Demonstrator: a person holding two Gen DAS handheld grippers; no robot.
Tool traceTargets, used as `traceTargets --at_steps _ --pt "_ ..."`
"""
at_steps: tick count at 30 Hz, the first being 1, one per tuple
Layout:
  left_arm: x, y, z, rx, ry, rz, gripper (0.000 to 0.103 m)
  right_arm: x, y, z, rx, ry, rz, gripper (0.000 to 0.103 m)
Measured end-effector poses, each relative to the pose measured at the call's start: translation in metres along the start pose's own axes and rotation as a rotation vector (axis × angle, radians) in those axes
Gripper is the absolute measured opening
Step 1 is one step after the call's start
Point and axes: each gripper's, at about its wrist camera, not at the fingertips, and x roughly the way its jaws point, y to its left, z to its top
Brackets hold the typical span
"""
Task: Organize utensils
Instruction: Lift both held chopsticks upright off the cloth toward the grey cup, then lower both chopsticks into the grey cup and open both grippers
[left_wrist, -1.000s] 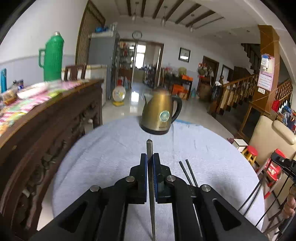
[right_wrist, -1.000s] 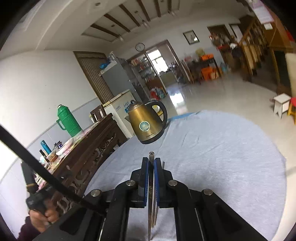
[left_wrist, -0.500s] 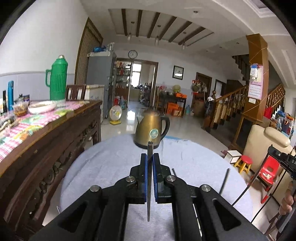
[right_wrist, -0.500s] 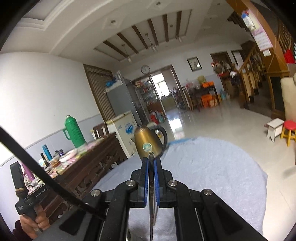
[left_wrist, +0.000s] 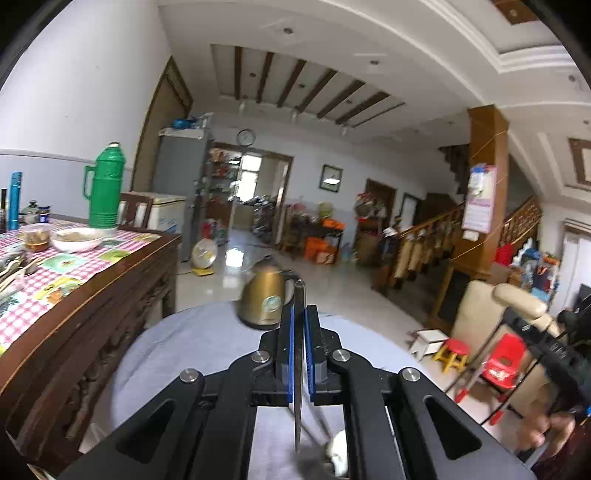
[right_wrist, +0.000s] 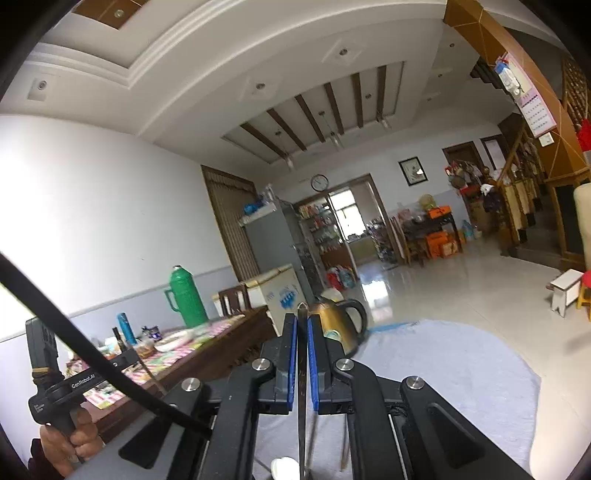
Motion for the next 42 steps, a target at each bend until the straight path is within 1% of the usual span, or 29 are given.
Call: traceTargets --at_steps 2,6,10,12,14,18,26,31,34,35,36,37,38,39,40,41,42 --pt "-0.001 -0.007 -0.001 0.005 -0.016 -0.031 0.005 0.002 0.007 -0.005 -0.005 0.0 0.004 0.006" --pt "0.003 -0.021 -0.009 0.015 -0.01 -0.079 0.005 0.007 0.02 -0.021 -0.04 0.029 -0.011 0.006" --pt "0.018 -0.028 -0.025 0.017 0.036 -0.093 0.005 0.015 0.027 -0.036 -0.065 0.067 -0.019 0.006" --pt "0.028 -0.031 -0.036 0.033 0.053 -0.065 0.005 0.022 0.029 -0.043 -0.077 0.087 -0.029 0.006" --pt "0.035 -0.032 -0.046 0.024 0.074 -0.068 0.005 0.027 0.029 -0.05 -0.086 0.113 -0.042 0.006" --pt "0.043 -0.035 -0.057 0.024 0.102 -0.05 0.005 0.034 0.026 -0.058 -0.063 0.154 -0.037 0.006" --pt "0.05 -0.038 -0.068 0.048 0.158 -0.048 0.005 0.039 0.024 -0.074 -0.039 0.224 -0.024 0.007" --pt "0.051 -0.044 -0.073 0.067 0.187 -0.045 0.005 0.039 0.02 -0.077 -0.027 0.261 -0.034 0.008" --pt "0.053 -0.046 -0.074 0.08 0.216 -0.024 0.005 0.041 0.015 -0.078 -0.015 0.287 -0.044 0.009" --pt "0.053 -0.046 -0.074 0.085 0.227 -0.022 0.009 0.041 0.013 -0.078 -0.011 0.298 -0.055 0.011" --pt "0.053 -0.047 -0.075 0.091 0.239 -0.016 0.02 0.04 0.01 -0.078 -0.005 0.305 -0.063 0.02" --pt "0.052 -0.047 -0.075 0.096 0.247 -0.01 0.03 0.04 0.006 -0.077 0.007 0.308 -0.07 0.024" --pt "0.05 -0.047 -0.075 0.102 0.252 0.006 0.053 0.038 0.004 -0.076 0.018 0.3 -0.075 0.031" --pt "0.046 -0.047 -0.075 0.104 0.241 0.02 0.063 0.035 0.0 -0.074 0.032 0.284 -0.082 0.036" --pt "0.044 -0.048 -0.073 0.106 0.229 0.027 0.063 0.031 -0.003 -0.072 0.04 0.268 -0.088 0.039" --pt "0.04 -0.048 -0.072 0.115 0.218 0.034 0.063 0.026 -0.007 -0.069 0.049 0.247 -0.099 0.045" --pt "0.037 -0.048 -0.071 0.126 0.213 0.045 0.063 0.023 -0.01 -0.067 0.054 0.233 -0.11 0.047"
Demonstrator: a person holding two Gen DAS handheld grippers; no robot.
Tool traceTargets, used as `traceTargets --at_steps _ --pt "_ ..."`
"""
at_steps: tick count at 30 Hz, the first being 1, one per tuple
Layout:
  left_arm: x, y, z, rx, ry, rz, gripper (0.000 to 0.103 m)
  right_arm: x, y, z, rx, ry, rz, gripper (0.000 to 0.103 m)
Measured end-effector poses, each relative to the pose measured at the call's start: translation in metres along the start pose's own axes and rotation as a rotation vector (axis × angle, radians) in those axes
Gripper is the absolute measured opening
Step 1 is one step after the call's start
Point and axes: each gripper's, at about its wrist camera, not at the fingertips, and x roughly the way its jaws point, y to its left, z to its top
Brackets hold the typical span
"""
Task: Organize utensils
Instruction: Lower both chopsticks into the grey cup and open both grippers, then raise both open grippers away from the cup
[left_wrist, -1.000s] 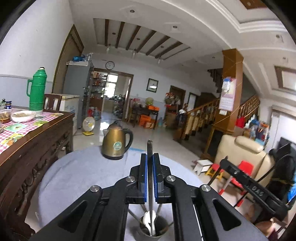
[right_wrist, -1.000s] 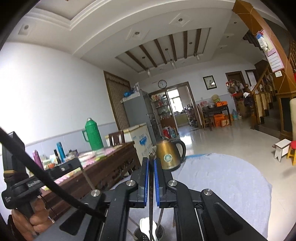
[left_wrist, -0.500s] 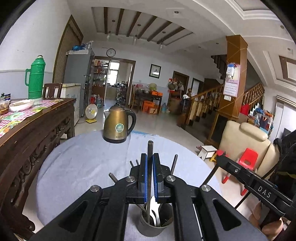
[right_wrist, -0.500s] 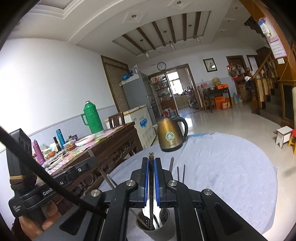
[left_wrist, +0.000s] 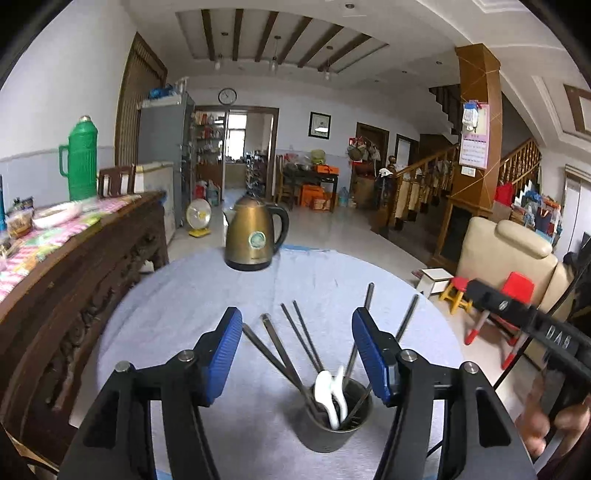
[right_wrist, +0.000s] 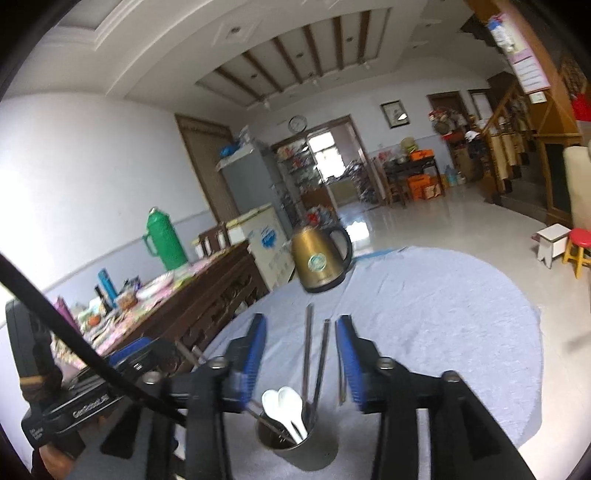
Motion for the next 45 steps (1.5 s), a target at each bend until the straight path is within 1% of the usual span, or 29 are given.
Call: traceTargets --at_steps 2,5,9,12,15,18,23,29,34,41,45 --pt "-0.004 0.006 0.001 -0.001 -0.008 0.026 0.064 -0.007 -0.006 0.003 0.016 -0.026 -0.015 0.048" --pt "-0.01 0.016 0.004 -0.032 -0.016 0.047 0.065 -0.014 -0.015 0.005 0.039 -0.041 -0.042 0.048" --pt "-0.015 0.029 0.007 -0.075 -0.016 0.077 0.069 -0.017 -0.026 0.004 0.088 -0.033 -0.047 0.048" --pt "-0.016 0.035 0.005 -0.093 0.001 0.111 0.074 -0.018 -0.032 0.001 0.112 -0.022 -0.049 0.048" --pt "-0.013 0.036 0.001 -0.103 0.028 0.125 0.074 -0.02 -0.035 -0.002 0.127 -0.01 -0.049 0.048" --pt "-0.011 0.034 -0.001 -0.097 0.05 0.147 0.074 -0.022 -0.033 -0.002 0.128 -0.004 -0.044 0.048" --pt "-0.014 0.033 -0.003 -0.086 0.055 0.162 0.075 -0.027 -0.028 -0.002 0.116 -0.012 -0.046 0.049" --pt "-0.013 0.04 -0.003 -0.072 0.059 0.202 0.076 -0.028 -0.024 -0.003 0.116 -0.003 -0.043 0.049" --pt "-0.009 0.045 -0.006 -0.059 0.071 0.251 0.076 -0.023 -0.016 -0.006 0.101 0.017 -0.04 0.049" --pt "-0.005 0.054 -0.013 -0.049 0.087 0.302 0.076 -0.011 -0.006 -0.013 0.087 0.055 -0.034 0.049" --pt "-0.001 0.059 -0.017 -0.043 0.107 0.33 0.076 -0.004 -0.001 -0.017 0.078 0.072 -0.035 0.053"
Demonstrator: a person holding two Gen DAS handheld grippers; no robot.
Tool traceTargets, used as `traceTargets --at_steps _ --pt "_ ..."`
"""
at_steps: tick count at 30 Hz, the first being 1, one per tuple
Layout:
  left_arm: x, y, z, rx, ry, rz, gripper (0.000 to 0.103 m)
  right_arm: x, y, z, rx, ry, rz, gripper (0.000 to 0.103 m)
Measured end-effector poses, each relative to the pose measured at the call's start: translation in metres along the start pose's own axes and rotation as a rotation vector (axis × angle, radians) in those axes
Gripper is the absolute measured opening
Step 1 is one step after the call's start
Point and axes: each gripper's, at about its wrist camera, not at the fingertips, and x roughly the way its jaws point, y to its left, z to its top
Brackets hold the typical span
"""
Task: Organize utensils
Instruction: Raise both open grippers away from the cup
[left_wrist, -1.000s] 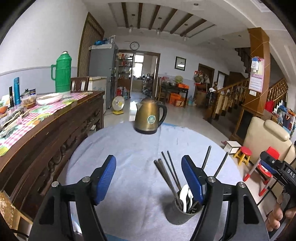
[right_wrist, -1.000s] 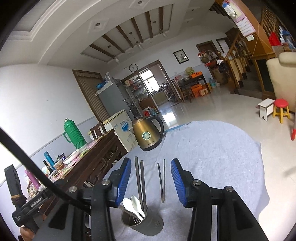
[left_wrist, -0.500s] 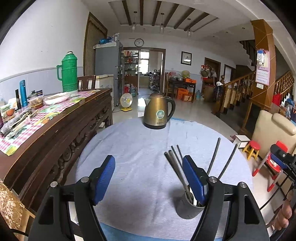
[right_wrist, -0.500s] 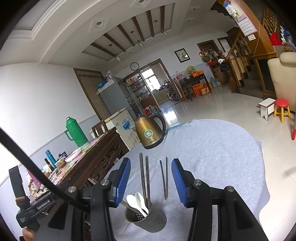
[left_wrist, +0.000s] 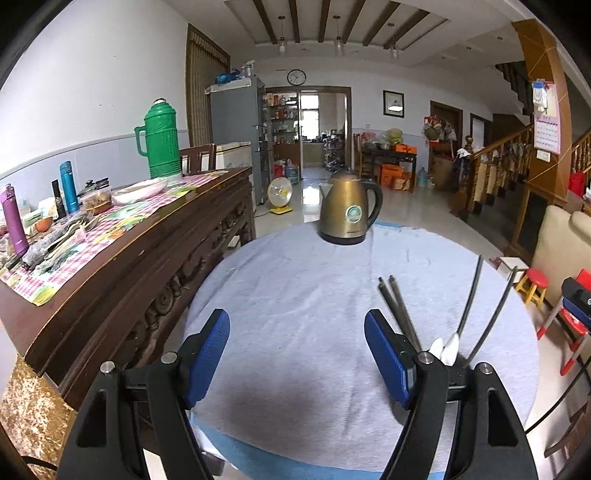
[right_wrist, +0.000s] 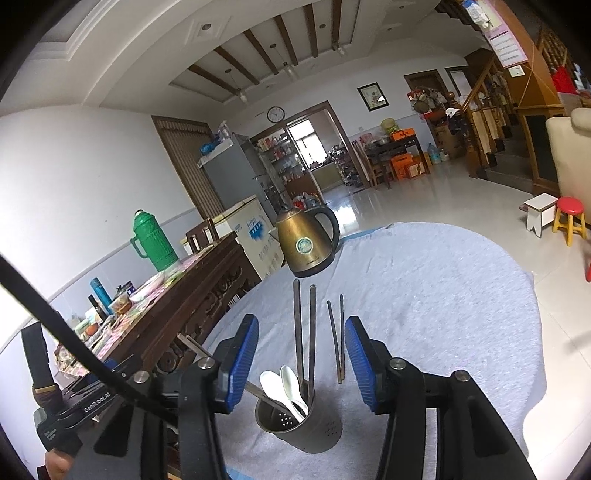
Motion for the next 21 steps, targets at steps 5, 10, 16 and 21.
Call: traceTargets --at_steps 5,10,16,21 --pt "0.01 0.006 -0.005 0.0 0.036 0.031 0.076 0.007 0.003 -0.003 -0.007 0.013 -0.003 0.053" --pt "0.02 0.011 -0.009 -0.005 0.061 0.062 0.076 0.016 -0.003 -0.005 0.002 0.028 -0.026 0.053" --pt "0.028 0.011 -0.013 0.001 0.087 0.083 0.076 0.023 -0.02 -0.008 0.042 0.05 -0.054 0.053" --pt "0.028 0.002 -0.012 0.029 0.094 0.08 0.076 0.025 -0.024 -0.009 0.042 0.053 -0.058 0.054"
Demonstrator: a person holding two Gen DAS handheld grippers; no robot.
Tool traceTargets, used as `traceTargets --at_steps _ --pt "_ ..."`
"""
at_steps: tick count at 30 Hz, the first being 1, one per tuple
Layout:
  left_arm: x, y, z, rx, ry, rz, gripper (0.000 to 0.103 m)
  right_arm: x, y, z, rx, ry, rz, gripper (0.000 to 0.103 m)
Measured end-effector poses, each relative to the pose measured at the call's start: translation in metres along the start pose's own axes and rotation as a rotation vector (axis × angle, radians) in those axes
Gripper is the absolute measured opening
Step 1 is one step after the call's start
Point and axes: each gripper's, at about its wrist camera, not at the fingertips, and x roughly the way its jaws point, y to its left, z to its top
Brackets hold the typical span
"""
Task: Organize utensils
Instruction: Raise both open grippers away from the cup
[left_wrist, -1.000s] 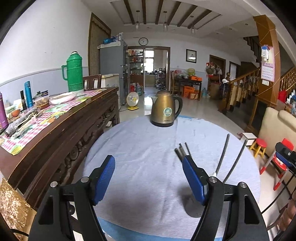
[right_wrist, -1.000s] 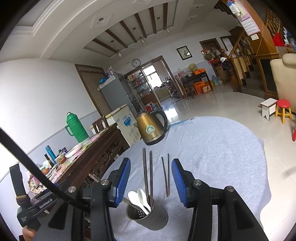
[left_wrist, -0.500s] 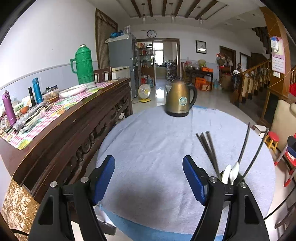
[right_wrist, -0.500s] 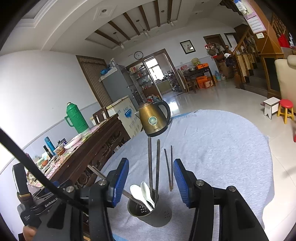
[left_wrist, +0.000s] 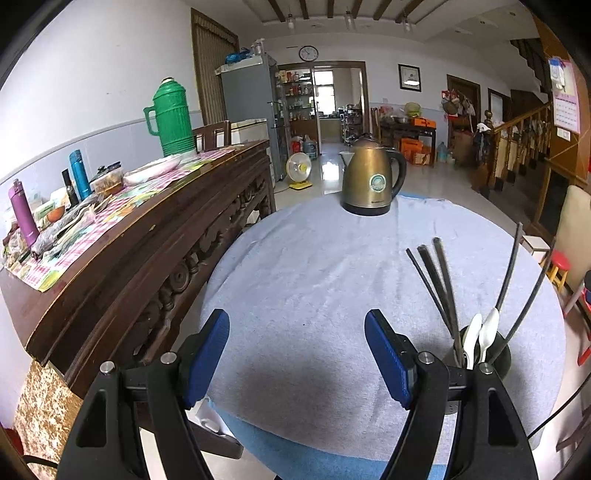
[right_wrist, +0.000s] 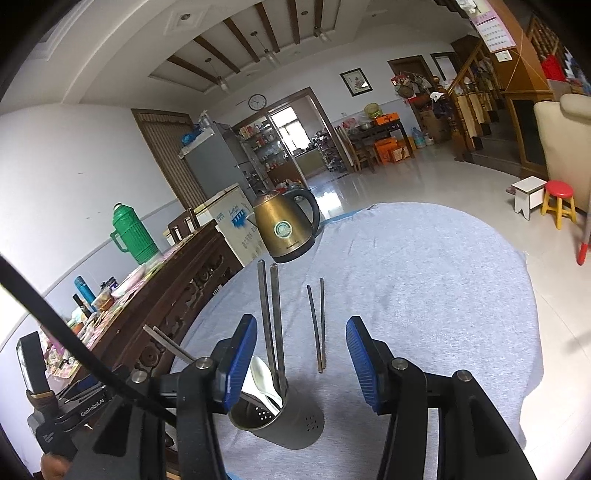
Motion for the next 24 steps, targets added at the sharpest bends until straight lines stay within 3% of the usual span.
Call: traceTargets --at_steps 11,24 --pt "-0.022 -0.034 0.006 0.08 -0.035 -0.025 0.077 -0.002 -0.001 -0.003 0.002 0.007 0.022 0.054" --pt "-0.054 -0.076 0.015 0.172 -0.09 -0.038 0.077 -0.028 -0.029 0.003 0.065 -0.049 0.037 0.054"
